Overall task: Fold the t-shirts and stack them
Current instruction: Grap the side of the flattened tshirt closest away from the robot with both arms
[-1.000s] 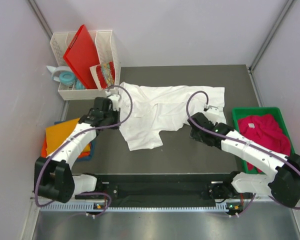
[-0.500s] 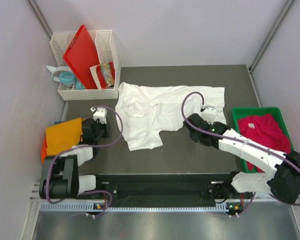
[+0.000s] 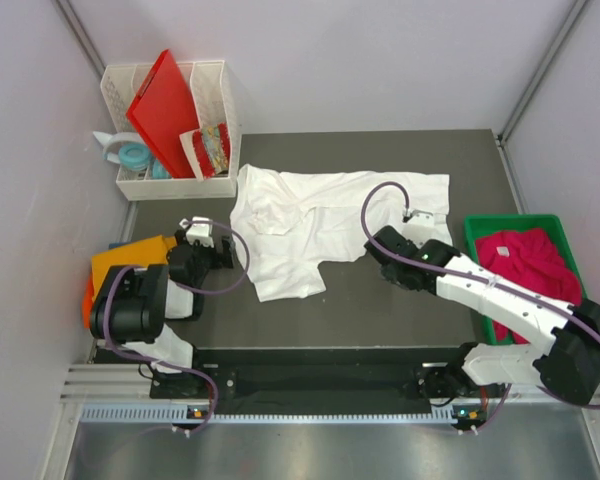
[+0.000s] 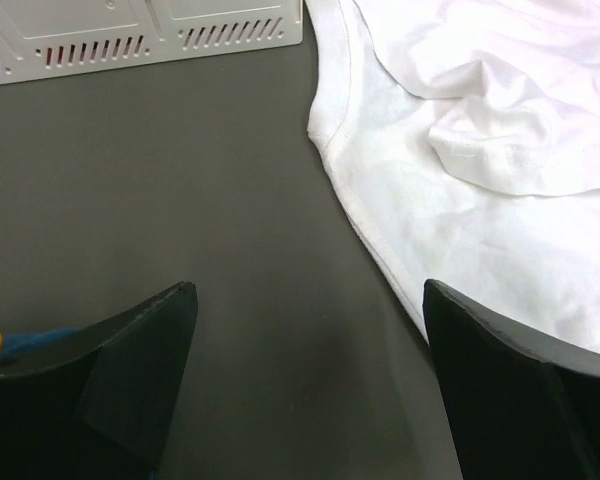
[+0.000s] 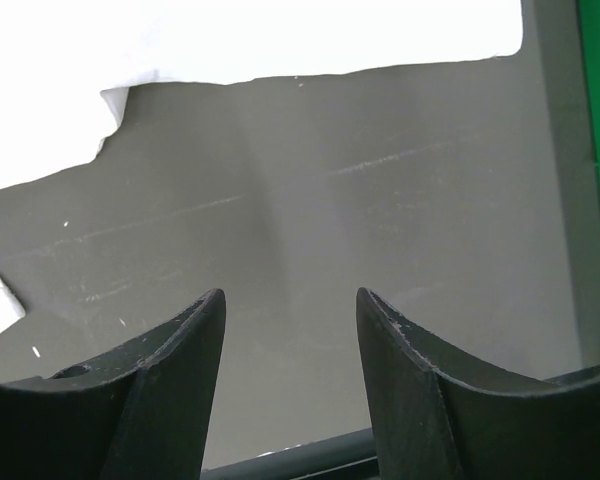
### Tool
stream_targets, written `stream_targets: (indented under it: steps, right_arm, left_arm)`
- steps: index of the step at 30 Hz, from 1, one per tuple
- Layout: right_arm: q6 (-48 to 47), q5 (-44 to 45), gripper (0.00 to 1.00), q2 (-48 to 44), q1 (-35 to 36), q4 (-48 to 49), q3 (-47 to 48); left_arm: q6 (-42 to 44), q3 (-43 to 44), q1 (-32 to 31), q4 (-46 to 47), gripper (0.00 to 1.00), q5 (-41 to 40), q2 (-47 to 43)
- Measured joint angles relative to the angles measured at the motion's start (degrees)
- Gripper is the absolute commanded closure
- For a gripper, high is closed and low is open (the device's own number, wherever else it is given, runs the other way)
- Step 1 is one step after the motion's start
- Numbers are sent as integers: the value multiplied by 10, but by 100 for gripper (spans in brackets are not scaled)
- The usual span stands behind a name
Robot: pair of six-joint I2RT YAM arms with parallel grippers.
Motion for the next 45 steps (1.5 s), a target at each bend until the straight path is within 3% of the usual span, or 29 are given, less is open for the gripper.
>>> stream_targets:
  steps: [11, 19, 25, 40, 45]
  right_arm:
    - [-56, 59, 43, -15, 2, 12, 45]
    - [-159, 117, 42, -17, -3, 115, 45]
    - [-226, 121, 43, -61, -20, 209, -10]
    - [-233, 77, 43, -197, -27, 124, -33]
    - [-235, 71, 43, -200, -27, 107, -56]
  left_arm:
    - [-26, 35, -1, -3, 1, -66, 2]
    - [-33, 35, -1, -3, 1, -78, 2]
    - [-33, 35, -1, -3, 1, -78, 2]
    - [-33, 40, -3, -10, 1, -82, 2]
    - [-14, 27, -66, -19, 1, -171, -27]
